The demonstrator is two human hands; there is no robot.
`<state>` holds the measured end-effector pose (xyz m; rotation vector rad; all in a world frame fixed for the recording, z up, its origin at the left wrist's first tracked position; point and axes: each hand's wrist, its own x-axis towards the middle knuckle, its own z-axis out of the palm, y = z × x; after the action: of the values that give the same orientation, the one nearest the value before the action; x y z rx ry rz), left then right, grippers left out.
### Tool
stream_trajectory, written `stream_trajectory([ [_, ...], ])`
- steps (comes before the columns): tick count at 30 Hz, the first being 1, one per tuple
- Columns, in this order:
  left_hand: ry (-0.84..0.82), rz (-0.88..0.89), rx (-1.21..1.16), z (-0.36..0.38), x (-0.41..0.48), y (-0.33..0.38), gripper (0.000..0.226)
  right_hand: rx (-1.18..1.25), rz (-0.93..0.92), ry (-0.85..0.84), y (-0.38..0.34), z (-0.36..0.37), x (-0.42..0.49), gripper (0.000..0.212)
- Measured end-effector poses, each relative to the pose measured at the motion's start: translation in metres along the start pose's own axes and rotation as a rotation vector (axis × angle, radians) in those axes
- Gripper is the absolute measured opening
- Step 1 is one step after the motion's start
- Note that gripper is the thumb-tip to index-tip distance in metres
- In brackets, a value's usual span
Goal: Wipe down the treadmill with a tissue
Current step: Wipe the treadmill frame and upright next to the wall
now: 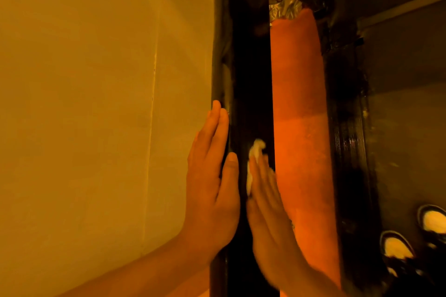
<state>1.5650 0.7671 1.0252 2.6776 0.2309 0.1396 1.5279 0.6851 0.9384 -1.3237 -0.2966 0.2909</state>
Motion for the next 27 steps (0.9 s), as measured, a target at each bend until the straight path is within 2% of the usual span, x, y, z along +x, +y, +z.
stream_trajectory([
  [4, 0.006, 0.004, -0.013, 0.000, 0.000, -0.001, 0.053, -0.140, -0.074, 0.070, 0.003, -0.023, 0.151, 0.059],
  [6, 0.008, -0.001, -0.026, 0.000, 0.000, -0.002, 0.052, -0.118, -0.057, 0.108, 0.006, -0.026, 0.187, 0.058],
  [8, 0.017, -0.002, -0.044, -0.001, -0.001, -0.002, 0.052, -0.048, -0.069, 0.090, 0.003, -0.017, 0.158, 0.056],
  [11, 0.022, -0.001, -0.068, 0.000, -0.002, -0.002, 0.052, 0.034, -0.098, 0.024, -0.004, 0.000, 0.045, 0.054],
  [13, 0.026, -0.006, -0.080, 0.000, -0.002, -0.002, 0.052, 0.044, -0.107, -0.013, -0.011, 0.004, 0.001, 0.055],
  [15, 0.029, -0.005, -0.096, 0.000, -0.001, -0.002, 0.051, -0.018, -0.106, -0.012, -0.015, -0.002, 0.031, 0.054],
  [18, 0.035, 0.003, -0.111, 0.000, 0.000, -0.002, 0.051, -0.190, -0.202, 0.054, -0.018, -0.015, 0.123, 0.053],
  [20, 0.036, -0.011, -0.122, 0.001, 0.000, -0.001, 0.051, -0.174, -0.189, 0.103, -0.019, -0.023, 0.156, 0.051],
  [22, 0.030, -0.010, -0.130, 0.001, -0.001, -0.002, 0.049, -0.127, -0.182, 0.084, -0.016, -0.022, 0.136, 0.050],
  [27, 0.039, -0.009, -0.107, 0.000, -0.002, -0.005, 0.051, 0.035, -0.108, -0.047, -0.016, -0.004, -0.001, 0.054],
])
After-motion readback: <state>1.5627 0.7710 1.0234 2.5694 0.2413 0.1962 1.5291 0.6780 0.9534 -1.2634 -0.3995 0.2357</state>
